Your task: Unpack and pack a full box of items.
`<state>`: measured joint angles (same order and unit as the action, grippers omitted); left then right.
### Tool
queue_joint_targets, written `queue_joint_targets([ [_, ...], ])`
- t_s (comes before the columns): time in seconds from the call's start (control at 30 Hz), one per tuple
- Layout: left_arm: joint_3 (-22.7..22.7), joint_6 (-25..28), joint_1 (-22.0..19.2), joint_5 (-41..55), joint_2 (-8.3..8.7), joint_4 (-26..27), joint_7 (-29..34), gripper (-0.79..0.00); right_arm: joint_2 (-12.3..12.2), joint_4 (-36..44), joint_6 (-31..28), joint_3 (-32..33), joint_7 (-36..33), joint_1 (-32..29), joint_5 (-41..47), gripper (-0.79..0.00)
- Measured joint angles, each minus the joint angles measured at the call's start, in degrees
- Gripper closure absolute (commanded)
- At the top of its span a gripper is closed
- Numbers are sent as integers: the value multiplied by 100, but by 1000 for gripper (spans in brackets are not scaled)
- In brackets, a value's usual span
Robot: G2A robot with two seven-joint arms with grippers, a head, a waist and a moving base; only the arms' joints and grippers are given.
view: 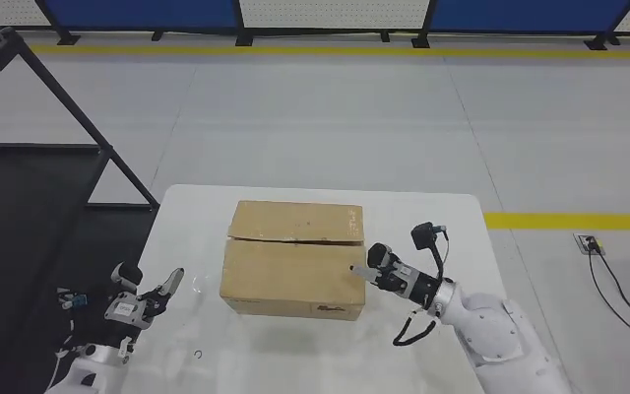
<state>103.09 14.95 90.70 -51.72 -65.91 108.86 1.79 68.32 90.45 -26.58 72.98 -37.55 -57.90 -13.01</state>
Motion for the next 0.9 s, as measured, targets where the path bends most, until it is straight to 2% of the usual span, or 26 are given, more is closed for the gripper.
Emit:
queue_joint_targets([
  [0.2, -22, 4, -32, 65, -8, -39, -9, -785, 12, -446, -401, -120, -436, 374, 788, -785],
  [0.37, -49, 17, -66, 152, -15, -40, 25, -785, -29, -465, -856, -43, -873, 412, 1470, -785],
  [0.7, -228, 92, -123, 191, -29, 29, 117, -785, -235, 32, -1813, 320, -2142, -47, 2503, -785],
  [0.9, -308, 318, -111, 155, -22, 89, 216, -785, -405, 397, -1995, 171, -2021, -343, 2442, -785],
])
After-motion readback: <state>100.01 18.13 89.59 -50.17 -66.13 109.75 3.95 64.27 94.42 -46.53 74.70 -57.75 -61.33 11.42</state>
